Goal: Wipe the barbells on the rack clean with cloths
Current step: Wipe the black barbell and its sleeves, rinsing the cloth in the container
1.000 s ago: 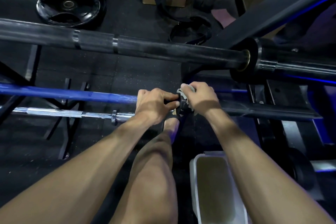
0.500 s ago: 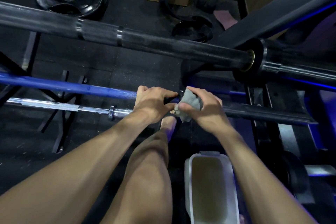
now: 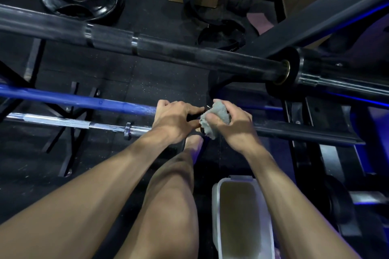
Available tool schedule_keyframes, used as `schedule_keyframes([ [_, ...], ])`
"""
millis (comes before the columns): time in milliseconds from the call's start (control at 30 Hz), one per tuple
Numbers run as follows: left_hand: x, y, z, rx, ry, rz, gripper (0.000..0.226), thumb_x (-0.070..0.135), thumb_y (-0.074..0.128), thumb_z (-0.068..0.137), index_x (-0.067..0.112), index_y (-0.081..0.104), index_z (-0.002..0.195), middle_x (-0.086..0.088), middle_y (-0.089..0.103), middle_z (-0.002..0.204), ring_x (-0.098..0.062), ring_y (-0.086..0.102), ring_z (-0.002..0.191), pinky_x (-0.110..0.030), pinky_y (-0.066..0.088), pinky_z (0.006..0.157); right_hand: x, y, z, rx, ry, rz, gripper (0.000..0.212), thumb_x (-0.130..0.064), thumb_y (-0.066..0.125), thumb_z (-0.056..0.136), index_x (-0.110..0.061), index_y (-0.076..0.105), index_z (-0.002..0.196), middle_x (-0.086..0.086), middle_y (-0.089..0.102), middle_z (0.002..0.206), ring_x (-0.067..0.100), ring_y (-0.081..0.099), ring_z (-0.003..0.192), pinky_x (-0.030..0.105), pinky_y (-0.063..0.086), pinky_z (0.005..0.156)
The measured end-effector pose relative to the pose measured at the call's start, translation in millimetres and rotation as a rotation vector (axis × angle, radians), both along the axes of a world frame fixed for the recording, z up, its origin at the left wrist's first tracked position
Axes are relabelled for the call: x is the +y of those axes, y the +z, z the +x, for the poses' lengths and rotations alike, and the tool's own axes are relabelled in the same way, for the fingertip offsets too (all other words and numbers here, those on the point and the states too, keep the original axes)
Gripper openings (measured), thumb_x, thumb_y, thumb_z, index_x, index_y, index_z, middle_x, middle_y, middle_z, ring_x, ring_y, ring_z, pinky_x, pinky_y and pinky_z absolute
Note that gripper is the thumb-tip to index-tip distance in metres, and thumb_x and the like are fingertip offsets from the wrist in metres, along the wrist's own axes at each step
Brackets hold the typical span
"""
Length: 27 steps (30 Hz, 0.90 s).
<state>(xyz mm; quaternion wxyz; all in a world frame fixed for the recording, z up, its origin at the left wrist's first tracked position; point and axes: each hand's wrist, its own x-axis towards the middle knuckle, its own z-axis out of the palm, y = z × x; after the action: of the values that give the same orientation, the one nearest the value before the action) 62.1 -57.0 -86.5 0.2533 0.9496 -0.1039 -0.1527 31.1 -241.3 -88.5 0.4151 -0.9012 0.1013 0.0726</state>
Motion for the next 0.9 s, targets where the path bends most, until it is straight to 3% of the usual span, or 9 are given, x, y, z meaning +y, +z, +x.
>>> schedule_keyframes([
  [100,-1,2,0,0.003,0.003,-0.013,0.032,0.059,0.058,0.096,0.054,0.061,0.127,0.021,0.07,0.121,0.0,0.04,0.093,-0.028,0.025,0.097,5,-1,2,-0.078,-0.031,-0.024,0.03,-0.054,0.059,0.09,-0.03,0.07,0.103,-0.01,0.068,0.093,0.023,0.062,0.101,0.047,0.048,0.097],
  [233,-1,0,2,0.005,0.003,-0.013,0.034,0.058,0.06,0.095,0.052,0.061,0.129,0.021,0.067,0.129,-0.001,0.052,0.113,-0.028,0.023,0.096,11,-4,13,-0.188,-0.155,-0.118,0.03,-0.035,0.058,0.1,-0.01,0.062,0.083,0.003,0.065,0.072,0.027,0.061,0.072,0.037,0.045,0.067],
  [367,-1,-2,3,0.013,0.0,-0.026,0.036,0.06,0.058,0.095,0.051,0.061,0.13,0.021,0.066,0.13,-0.002,0.052,0.117,-0.028,0.022,0.097,4,14,16,-0.247,-0.332,-0.051,0.034,-0.034,0.064,0.098,-0.016,0.055,0.071,-0.007,0.055,0.064,0.011,0.051,0.059,0.028,0.037,0.059],
  [467,0,-2,3,0.017,-0.001,-0.041,0.036,0.061,0.055,0.097,0.051,0.061,0.13,0.021,0.066,0.131,-0.001,0.052,0.118,-0.028,0.021,0.095,-16,38,18,-0.247,-0.588,0.062,0.028,-0.038,0.064,0.097,-0.014,0.067,0.084,-0.008,0.063,0.072,-0.004,0.051,0.054,0.007,0.037,0.05],
  [533,1,-1,3,0.02,0.002,-0.048,0.035,0.06,0.055,0.097,0.051,0.061,0.13,0.021,0.065,0.132,-0.002,0.051,0.118,-0.027,0.02,0.094,-26,53,18,-0.167,-0.692,0.203,0.023,-0.036,0.065,0.096,-0.015,0.068,0.104,-0.013,0.066,0.077,-0.003,0.051,0.051,0.007,0.038,0.045],
  [600,0,-2,3,0.016,0.0,-0.05,0.035,0.06,0.055,0.097,0.051,0.061,0.13,0.02,0.066,0.132,-0.002,0.052,0.118,-0.027,0.02,0.093,-26,59,17,-0.082,-0.636,0.255,0.023,-0.037,0.064,0.092,-0.015,0.066,0.101,-0.01,0.066,0.074,0.002,0.054,0.053,0.016,0.046,0.05],
  [700,0,-3,3,0.015,0.007,-0.053,0.035,0.061,0.055,0.097,0.051,0.061,0.13,0.02,0.066,0.131,-0.002,0.052,0.118,-0.027,0.02,0.092,-10,49,11,-0.103,-0.428,0.154,0.027,-0.029,0.057,0.099,-0.005,0.062,0.088,-0.001,0.062,0.074,0.012,0.059,0.062,0.027,0.047,0.06],
  [800,0,-4,4,-0.002,0.0,-0.036,0.035,0.061,0.054,0.097,0.052,0.061,0.13,0.019,0.067,0.129,-0.002,0.054,0.117,-0.029,0.021,0.094,7,26,-4,-0.175,-0.136,-0.107,0.014,-0.028,0.062,0.098,-0.016,0.064,0.104,0.001,0.062,0.104,0.014,0.057,0.089,0.024,0.043,0.078],
  [900,0,-2,4,-0.004,-0.023,0.001,0.036,0.064,0.049,0.098,0.053,0.059,0.131,0.018,0.069,0.124,-0.003,0.055,0.113,-0.03,0.022,0.092,14,14,-23,-0.255,0.073,-0.228,0.036,-0.04,0.061,0.097,-0.016,0.066,0.123,-0.001,0.063,0.118,0.013,0.047,0.104,0.02,0.034,0.09],
])
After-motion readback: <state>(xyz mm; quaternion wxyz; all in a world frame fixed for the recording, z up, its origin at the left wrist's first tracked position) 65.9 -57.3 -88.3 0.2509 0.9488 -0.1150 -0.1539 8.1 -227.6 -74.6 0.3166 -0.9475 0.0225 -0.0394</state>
